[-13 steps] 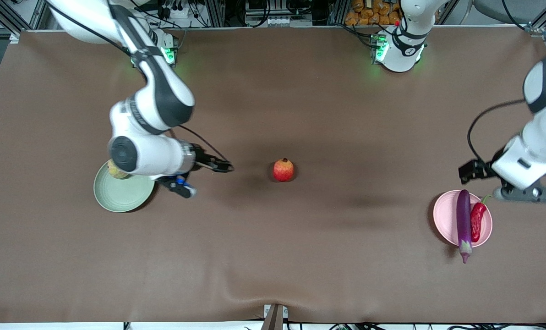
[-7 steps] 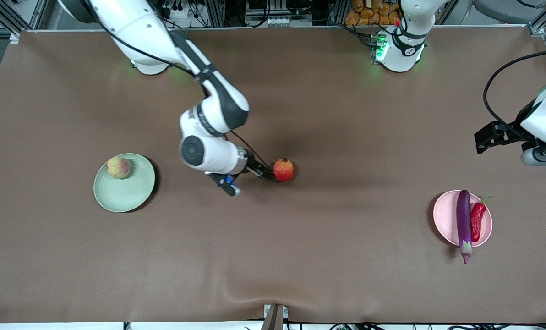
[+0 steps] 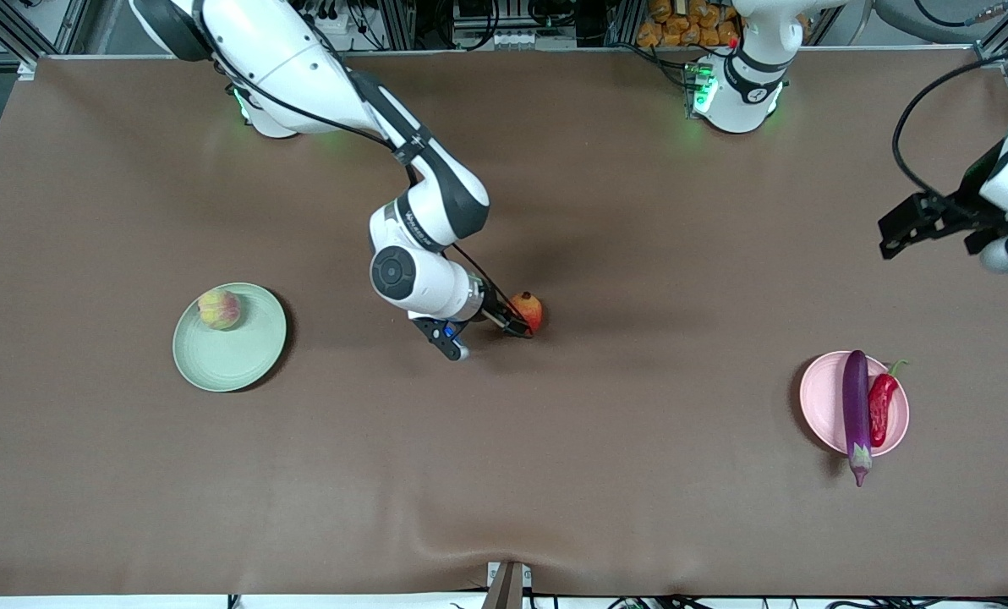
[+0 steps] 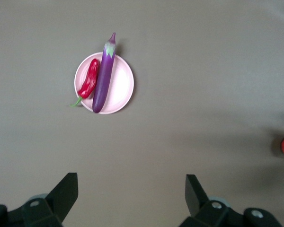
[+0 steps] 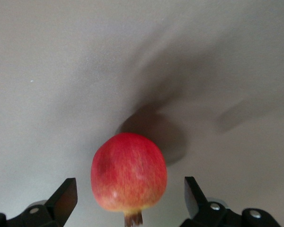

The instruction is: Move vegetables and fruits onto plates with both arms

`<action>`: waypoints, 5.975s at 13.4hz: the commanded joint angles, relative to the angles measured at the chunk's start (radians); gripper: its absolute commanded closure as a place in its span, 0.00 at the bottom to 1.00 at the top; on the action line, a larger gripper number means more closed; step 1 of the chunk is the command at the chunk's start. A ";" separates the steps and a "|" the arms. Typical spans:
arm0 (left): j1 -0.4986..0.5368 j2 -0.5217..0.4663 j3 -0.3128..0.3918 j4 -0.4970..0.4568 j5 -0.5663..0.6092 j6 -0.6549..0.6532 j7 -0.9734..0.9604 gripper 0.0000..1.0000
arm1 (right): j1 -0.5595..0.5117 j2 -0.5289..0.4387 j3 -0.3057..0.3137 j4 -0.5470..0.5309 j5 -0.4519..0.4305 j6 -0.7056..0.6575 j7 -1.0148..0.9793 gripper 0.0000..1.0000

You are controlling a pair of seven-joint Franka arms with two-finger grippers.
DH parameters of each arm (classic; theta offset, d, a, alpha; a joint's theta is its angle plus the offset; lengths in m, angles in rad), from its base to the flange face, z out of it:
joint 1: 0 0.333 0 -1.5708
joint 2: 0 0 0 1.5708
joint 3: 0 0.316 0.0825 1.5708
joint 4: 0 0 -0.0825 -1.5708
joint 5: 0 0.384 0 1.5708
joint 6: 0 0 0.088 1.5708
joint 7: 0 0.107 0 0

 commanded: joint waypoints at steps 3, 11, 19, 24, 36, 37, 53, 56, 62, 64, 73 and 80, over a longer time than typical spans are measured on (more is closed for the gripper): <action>-0.165 -0.208 0.219 -0.288 -0.112 0.081 -0.008 0.00 | 0.052 0.049 -0.017 0.045 0.006 0.019 0.009 0.00; -0.164 -0.199 0.210 -0.223 -0.091 0.015 -0.006 0.00 | -0.049 0.021 -0.019 0.124 -0.117 -0.208 -0.031 1.00; -0.158 -0.208 0.213 -0.208 -0.085 -0.059 0.000 0.00 | -0.324 -0.024 -0.053 0.281 -0.393 -0.718 -0.659 1.00; -0.154 -0.216 0.211 -0.208 -0.085 -0.059 0.003 0.00 | -0.489 -0.024 -0.054 0.278 -0.581 -0.751 -0.908 1.00; -0.159 -0.216 0.207 -0.208 -0.086 -0.054 0.000 0.00 | -0.626 -0.019 -0.044 0.100 -0.581 -0.697 -1.029 0.52; -0.158 -0.216 0.207 -0.208 -0.085 -0.056 0.004 0.00 | -0.628 -0.017 -0.044 0.105 -0.563 -0.697 -1.028 0.01; -0.161 -0.236 0.184 -0.225 -0.057 -0.048 0.026 0.00 | -0.626 -0.219 0.036 0.456 -0.497 -0.953 -1.046 0.00; -0.162 -0.236 0.184 -0.215 -0.057 -0.056 0.023 0.00 | -0.620 -0.325 0.039 0.452 -0.497 -1.016 -1.029 0.00; -0.158 -0.234 0.178 -0.200 -0.057 -0.079 0.026 0.00 | -0.622 -0.557 0.016 0.349 -0.484 -1.098 -0.985 0.00; -0.156 -0.221 0.179 -0.168 -0.056 -0.079 0.023 0.00 | -0.618 -0.681 0.012 0.219 -0.486 -1.081 -0.985 0.00; -0.153 -0.222 0.190 -0.163 -0.056 -0.079 0.023 0.00 | -0.611 -0.886 0.021 -0.055 -0.497 -0.930 -1.000 0.00; -0.153 -0.222 0.190 -0.151 -0.065 -0.094 0.023 0.00 | -0.609 -0.838 0.021 0.014 -0.524 -0.937 -1.049 0.00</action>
